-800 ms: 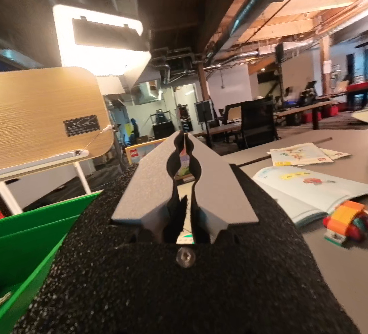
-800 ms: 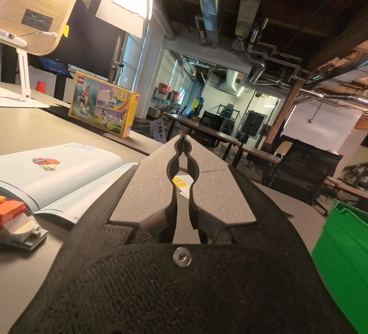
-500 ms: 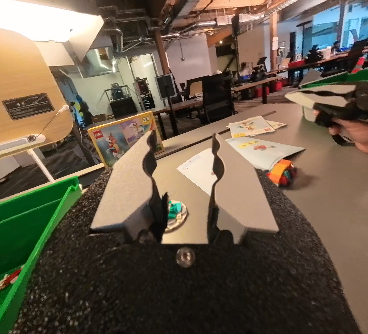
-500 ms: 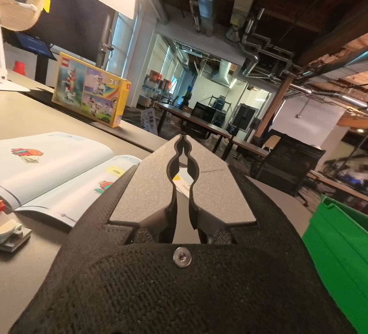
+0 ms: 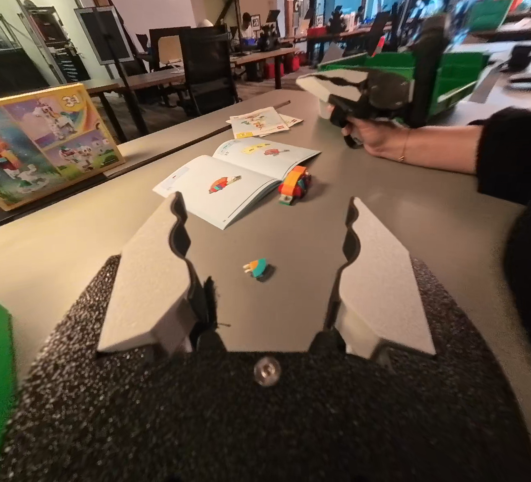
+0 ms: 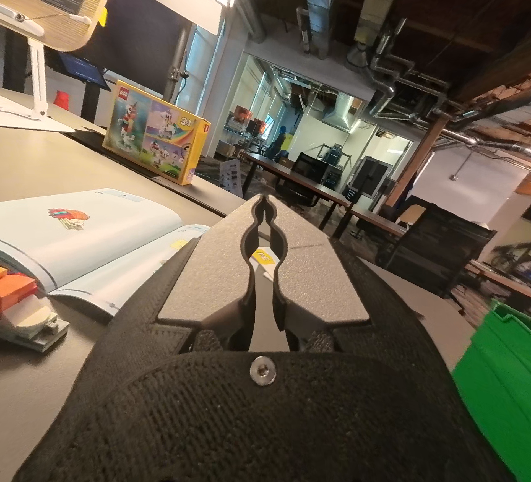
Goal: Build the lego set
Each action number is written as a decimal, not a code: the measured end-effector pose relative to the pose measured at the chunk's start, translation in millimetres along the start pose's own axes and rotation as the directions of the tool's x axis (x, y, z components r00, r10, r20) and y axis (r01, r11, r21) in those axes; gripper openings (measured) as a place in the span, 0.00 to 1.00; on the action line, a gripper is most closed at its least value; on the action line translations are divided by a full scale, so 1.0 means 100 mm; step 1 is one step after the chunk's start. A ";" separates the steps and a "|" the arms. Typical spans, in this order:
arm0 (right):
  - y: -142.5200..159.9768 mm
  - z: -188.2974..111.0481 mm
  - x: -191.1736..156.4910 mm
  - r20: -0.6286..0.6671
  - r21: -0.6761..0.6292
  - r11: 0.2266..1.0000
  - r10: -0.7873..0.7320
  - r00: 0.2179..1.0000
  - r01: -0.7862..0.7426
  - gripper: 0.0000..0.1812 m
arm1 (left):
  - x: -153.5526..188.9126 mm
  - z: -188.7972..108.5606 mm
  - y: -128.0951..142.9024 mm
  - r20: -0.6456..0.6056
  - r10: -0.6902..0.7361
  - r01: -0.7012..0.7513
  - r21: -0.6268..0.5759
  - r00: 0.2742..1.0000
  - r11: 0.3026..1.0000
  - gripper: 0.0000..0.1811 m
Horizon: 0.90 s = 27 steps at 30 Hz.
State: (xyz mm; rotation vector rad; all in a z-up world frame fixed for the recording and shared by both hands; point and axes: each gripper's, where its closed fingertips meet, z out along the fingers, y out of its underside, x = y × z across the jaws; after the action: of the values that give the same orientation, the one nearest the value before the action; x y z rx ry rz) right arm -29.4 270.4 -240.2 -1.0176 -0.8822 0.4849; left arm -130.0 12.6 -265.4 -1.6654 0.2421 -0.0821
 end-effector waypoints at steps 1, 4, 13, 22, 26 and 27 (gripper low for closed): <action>0.00 0.01 0.00 0.002 0.000 1.000 0.007 1.000 -0.007 0.00 | 0.06 -0.04 -0.03 -0.016 -0.023 0.023 0.020 1.000 1.000 0.60; 0.01 0.00 0.02 -0.002 0.003 1.000 0.025 1.000 -0.025 0.00 | 0.22 -0.23 -0.21 -0.040 -0.061 0.065 0.104 0.997 0.992 0.56; 0.03 0.00 0.07 -0.031 -0.014 1.000 0.014 0.999 -0.015 0.00 | -0.37 -1.20 -0.73 0.379 -0.034 -0.051 0.211 0.925 0.976 0.45; 0.07 0.01 0.04 -0.042 -0.052 0.998 -0.046 0.998 0.044 0.00 | -1.56 -2.44 -0.30 0.831 -0.025 0.086 -0.027 0.555 0.996 0.37; 0.08 0.01 0.07 -0.058 -0.056 0.998 -0.037 0.998 0.034 0.00 | -1.84 -2.50 0.05 0.792 0.063 0.201 -0.229 0.607 0.952 0.27; 0.08 0.01 0.08 -0.061 -0.057 0.998 -0.035 0.998 0.032 0.00 | -1.89 -2.47 0.13 0.766 0.080 0.221 -0.281 0.638 0.934 0.25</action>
State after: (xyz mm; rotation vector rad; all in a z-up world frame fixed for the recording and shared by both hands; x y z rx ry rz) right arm -25.4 280.3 -243.7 -1.0618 -0.8601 0.4002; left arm -364.2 -190.3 -233.8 -1.9126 -0.5064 0.6590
